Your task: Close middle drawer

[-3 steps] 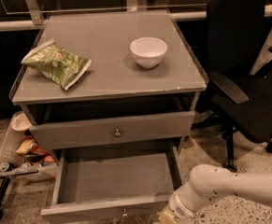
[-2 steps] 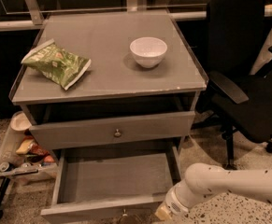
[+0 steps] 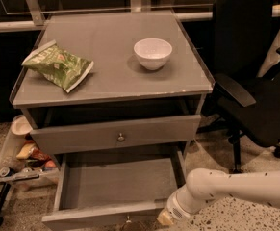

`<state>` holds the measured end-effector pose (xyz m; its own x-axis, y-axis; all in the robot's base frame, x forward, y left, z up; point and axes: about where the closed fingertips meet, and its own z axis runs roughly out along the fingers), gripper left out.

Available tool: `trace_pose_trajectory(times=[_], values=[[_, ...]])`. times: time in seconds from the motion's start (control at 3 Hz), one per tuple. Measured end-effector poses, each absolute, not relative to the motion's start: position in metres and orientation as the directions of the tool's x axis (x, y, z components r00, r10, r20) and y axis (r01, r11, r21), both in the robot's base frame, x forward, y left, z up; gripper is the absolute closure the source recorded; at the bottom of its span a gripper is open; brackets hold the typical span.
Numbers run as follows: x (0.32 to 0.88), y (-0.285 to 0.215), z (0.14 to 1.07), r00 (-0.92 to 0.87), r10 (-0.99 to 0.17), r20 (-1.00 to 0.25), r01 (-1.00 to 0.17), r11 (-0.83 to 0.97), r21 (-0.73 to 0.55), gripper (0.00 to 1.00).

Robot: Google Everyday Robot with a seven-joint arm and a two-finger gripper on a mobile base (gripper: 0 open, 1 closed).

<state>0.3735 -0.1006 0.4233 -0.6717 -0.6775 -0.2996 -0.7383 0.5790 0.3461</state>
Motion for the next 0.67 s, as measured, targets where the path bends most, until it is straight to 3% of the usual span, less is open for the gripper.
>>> trace_pose_trajectory(times=[0.67], values=[[0.3735,-0.1006,0.4232,-0.672,-0.678,-0.300,-0.738,0.579,0.346,0.38]])
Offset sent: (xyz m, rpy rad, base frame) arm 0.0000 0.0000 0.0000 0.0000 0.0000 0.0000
